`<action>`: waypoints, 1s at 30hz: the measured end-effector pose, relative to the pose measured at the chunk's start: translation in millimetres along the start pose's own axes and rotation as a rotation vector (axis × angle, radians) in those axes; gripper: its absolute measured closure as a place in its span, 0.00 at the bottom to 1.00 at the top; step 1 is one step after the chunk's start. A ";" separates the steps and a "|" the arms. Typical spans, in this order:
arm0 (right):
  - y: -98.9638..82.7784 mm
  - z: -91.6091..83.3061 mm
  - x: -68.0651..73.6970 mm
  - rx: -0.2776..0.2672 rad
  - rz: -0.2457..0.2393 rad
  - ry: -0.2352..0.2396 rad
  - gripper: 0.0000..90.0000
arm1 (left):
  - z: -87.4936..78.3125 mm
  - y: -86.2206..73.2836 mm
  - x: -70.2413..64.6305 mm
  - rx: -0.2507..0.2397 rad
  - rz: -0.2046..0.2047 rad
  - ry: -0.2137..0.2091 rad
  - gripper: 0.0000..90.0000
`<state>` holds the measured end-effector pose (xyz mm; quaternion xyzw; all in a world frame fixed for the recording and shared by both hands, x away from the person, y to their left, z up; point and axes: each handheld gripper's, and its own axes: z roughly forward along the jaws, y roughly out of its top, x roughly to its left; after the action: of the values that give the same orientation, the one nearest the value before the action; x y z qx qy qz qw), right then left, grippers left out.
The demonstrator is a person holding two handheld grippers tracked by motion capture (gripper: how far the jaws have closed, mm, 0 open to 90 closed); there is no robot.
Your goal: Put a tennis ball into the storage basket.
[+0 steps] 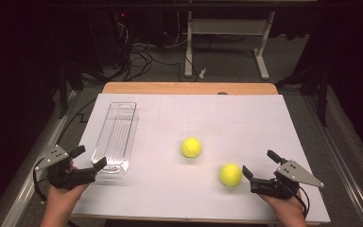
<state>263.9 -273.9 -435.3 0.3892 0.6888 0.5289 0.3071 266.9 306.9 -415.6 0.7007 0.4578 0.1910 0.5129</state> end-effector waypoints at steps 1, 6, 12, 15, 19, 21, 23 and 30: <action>0.0 0.0 0.0 0.000 0.000 0.000 0.00 | 0.0 0.0 0.0 0.000 0.000 0.000 0.01; 0.0 -0.1 -0.2 0.000 0.001 0.001 0.00 | -0.1 0.5 0.1 0.033 -0.001 0.008 0.01; -0.1 -0.1 -0.7 0.000 0.002 0.002 0.00 | -0.9 -1.5 1.9 0.083 0.026 0.015 0.01; -0.2 0.0 -0.6 0.001 0.002 0.002 0.00 | -0.5 -1.9 2.6 0.093 0.019 0.010 0.01; -0.4 0.8 -0.1 0.004 -0.001 0.006 0.00 | 1.5 -2.0 1.0 0.110 0.029 0.012 0.01; -0.5 0.8 0.2 0.006 0.001 0.006 0.00 | 1.9 -2.3 1.3 0.117 0.027 0.013 0.01; -0.5 1.0 0.3 0.006 0.002 0.008 0.00 | 1.7 -2.3 1.3 0.119 0.028 0.017 0.01; -0.6 1.0 0.0 0.007 0.004 0.008 0.00 | 3.7 -2.0 -0.5 0.168 0.030 0.037 0.01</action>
<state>264.6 -273.5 -436.2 0.3896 0.6912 0.5286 0.3018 268.6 304.6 -418.8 0.7445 0.4709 0.1724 0.4407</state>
